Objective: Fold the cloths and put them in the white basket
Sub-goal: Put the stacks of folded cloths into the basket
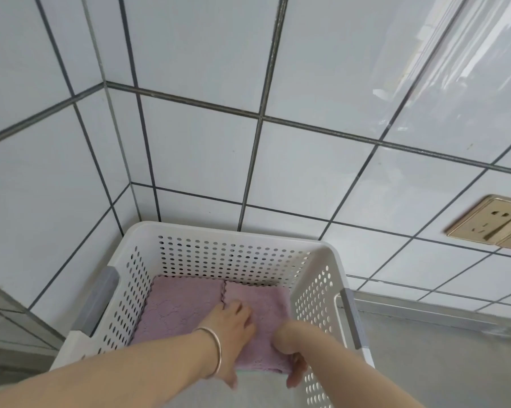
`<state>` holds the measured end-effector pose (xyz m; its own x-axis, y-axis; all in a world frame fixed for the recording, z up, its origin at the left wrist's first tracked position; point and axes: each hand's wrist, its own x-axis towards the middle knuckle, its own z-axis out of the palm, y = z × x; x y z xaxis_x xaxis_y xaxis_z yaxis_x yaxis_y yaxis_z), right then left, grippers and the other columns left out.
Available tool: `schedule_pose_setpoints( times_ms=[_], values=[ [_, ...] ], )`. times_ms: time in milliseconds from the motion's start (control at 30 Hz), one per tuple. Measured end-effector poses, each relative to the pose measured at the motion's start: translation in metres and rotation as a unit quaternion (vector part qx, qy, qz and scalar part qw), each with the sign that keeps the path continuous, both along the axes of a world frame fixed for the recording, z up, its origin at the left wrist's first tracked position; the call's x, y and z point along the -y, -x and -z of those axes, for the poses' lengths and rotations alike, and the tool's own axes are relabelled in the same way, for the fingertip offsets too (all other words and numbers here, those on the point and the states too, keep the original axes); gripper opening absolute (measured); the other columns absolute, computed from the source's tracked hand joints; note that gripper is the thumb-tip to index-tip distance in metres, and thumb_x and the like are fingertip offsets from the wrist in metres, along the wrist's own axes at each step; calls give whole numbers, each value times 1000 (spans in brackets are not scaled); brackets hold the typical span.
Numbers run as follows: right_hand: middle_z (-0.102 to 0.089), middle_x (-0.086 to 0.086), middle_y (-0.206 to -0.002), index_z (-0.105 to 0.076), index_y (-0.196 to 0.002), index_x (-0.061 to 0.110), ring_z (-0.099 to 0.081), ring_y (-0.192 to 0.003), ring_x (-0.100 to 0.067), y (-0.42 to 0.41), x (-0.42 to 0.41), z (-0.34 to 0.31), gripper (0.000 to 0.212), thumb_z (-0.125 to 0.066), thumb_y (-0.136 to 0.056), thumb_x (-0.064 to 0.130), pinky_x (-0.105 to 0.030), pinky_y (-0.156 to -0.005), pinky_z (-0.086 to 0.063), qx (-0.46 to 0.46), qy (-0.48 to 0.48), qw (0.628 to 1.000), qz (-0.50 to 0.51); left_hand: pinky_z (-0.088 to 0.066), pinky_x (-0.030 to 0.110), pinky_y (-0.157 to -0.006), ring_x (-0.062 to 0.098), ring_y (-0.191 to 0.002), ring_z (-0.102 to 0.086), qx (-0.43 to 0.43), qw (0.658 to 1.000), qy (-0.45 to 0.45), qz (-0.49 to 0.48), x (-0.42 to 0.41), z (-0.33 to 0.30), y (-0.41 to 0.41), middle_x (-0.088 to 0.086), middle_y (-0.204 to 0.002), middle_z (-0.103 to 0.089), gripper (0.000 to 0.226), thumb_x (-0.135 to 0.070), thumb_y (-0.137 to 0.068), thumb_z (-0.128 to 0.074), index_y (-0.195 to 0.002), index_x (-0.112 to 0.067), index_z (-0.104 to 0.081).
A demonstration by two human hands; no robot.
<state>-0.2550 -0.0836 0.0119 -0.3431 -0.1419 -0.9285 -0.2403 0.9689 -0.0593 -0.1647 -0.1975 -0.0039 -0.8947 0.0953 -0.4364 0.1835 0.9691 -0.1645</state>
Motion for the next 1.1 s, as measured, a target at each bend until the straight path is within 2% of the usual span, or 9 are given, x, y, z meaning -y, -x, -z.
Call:
schedule_pose_setpoints(
  times_ms=[167, 300, 500, 700, 867, 900, 933, 967, 1100],
  values=[
    [-56, 2, -55, -40, -65, 12, -59, -61, -6, 6, -4, 5, 33, -37, -96, 0, -17, -85, -46, 7, 50, 997, 51, -27, 55, -104, 41, -131, -21, -9, 999, -3, -47, -2, 11, 4, 21, -142, -22, 77, -31, -79, -64, -138, -9, -21],
    [-61, -13, -108, -55, -119, 0, -58, -98, -24, -2, 0, -17, 30, -39, -93, 0, -33, -93, -50, -135, 88, 987, -28, -20, 54, -109, 37, -137, -15, 5, 995, -43, -94, 2, 8, 6, 16, -149, -16, 89, -49, -75, -63, -142, -13, -17],
    [-46, -13, -129, -46, -127, 4, -42, -122, -29, -15, 14, -20, 35, -41, -93, 10, -36, -89, -42, -367, 114, 859, -339, -9, 55, -114, 25, -143, -9, -19, 973, -130, -187, 12, 6, 5, 8, -154, -12, 78, -60, -80, -46, -143, -19, -22],
    [9, -7, -157, 3, -149, 14, 8, -145, -20, 1, -4, 27, 103, -63, -78, 47, -49, -114, -19, -258, 94, 912, -303, 6, 54, -114, 26, -144, 17, 93, 973, -120, -172, 26, 20, 5, 11, -155, 21, 100, -60, -76, -55, -146, -31, 11],
    [-14, -11, -155, -19, -146, 12, -13, -144, -22, 7, 0, 13, 82, -62, -78, 30, -40, -111, -32, -240, 119, 922, -281, -17, 42, -116, 20, -144, -16, 132, 947, -200, -214, 19, -16, 20, -5, -152, 27, 81, -54, -80, -50, -145, -15, -20],
    [-30, -13, -147, -32, -140, 11, -28, -138, -24, 6, 4, 3, 67, -57, -80, 27, -38, -106, -37, -252, 134, 918, -275, -30, 28, -109, 11, -130, -43, 121, 930, -254, -235, 18, -32, 23, -23, -147, 27, 72, -50, -81, -47, -131, 1, -39],
    [-44, -10, -139, -42, -135, 14, -40, -131, -24, 6, 7, -11, 55, -53, -83, 28, -35, -102, -41, -267, 157, 915, -258, -39, 18, -97, 5, -109, -58, 102, 917, -292, -252, 17, -50, 23, -30, -18, -23, 66, -47, -82, -44, -117, 9, -48],
    [-51, -4, -133, -47, -131, 19, -47, -124, -23, 5, 8, -27, 48, -52, -85, 33, -34, -99, -43, -282, 187, 912, -232, -41, 20, -90, 9, -100, -60, 67, 915, -299, -263, 18, -66, 20, 22, -113, -64, 60, -45, -85, -43, -118, 6, -50],
    [-63, 13, -103, -59, -115, 29, -59, -102, -10, -11, -14, -89, 30, -55, -86, 37, -31, -93, -48, -316, 358, 872, -109, -32, 34, -109, 19, -133, -36, -92, 912, -285, -281, 26, -123, -33, 0, -149, -34, 61, -51, -89, -44, -142, -26, -28]
  ],
)
